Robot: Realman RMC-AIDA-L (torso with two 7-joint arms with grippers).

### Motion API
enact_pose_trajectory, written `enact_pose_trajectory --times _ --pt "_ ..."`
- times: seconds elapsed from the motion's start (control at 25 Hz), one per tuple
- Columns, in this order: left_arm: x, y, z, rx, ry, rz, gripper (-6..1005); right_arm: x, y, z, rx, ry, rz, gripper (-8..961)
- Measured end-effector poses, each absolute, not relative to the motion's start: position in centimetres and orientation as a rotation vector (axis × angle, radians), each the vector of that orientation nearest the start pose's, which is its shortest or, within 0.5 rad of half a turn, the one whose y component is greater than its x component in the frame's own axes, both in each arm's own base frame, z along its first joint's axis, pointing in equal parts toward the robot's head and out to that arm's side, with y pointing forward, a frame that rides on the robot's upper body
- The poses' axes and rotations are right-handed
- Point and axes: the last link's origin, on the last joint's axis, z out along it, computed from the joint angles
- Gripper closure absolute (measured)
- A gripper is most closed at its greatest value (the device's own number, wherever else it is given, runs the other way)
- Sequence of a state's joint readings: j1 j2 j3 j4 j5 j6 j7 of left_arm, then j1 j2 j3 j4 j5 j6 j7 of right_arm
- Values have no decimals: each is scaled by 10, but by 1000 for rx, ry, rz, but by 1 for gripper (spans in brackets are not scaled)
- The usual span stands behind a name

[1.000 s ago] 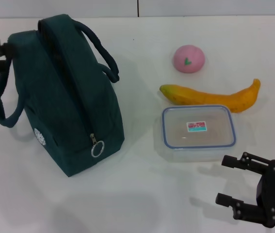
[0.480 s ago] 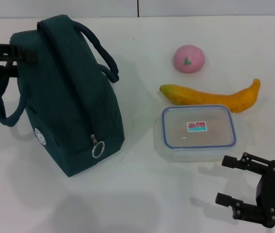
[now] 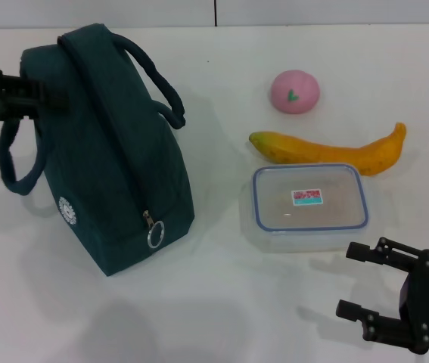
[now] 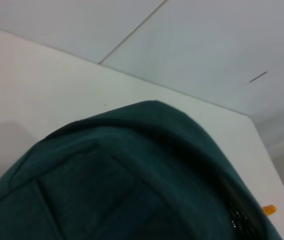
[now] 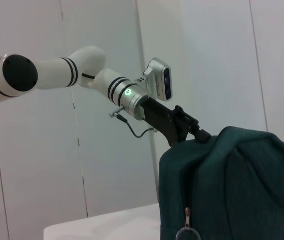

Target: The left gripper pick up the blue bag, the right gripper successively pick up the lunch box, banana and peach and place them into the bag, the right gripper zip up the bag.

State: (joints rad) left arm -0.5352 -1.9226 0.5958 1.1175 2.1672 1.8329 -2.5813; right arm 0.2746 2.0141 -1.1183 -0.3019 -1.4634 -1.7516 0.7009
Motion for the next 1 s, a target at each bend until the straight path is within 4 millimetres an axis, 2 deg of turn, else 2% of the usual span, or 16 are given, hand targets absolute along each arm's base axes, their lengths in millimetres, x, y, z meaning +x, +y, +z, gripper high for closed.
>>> enact_pose_trajectory --times 0.24,0.64,0.8,0.92,1.0 --pt "-250 339 134 -2338 -1687 -537 570 298 212 -30 -2657 249 1079 231" --pt "-247 339 136 -2369 -1655 -560 785 300 212 -29 -2596 322 1119 230" --pt "-246 339 136 -2370 -1658 -584 883 303 213 -24 -2444 509 1216 231" --pt "-245 339 136 -2379 -1671 -645 958 307 215 -18 -2334 719 1297 231" --pt "-244 339 135 -2387 -1680 -687 958 312 216 -15 -2257 900 1355 232"
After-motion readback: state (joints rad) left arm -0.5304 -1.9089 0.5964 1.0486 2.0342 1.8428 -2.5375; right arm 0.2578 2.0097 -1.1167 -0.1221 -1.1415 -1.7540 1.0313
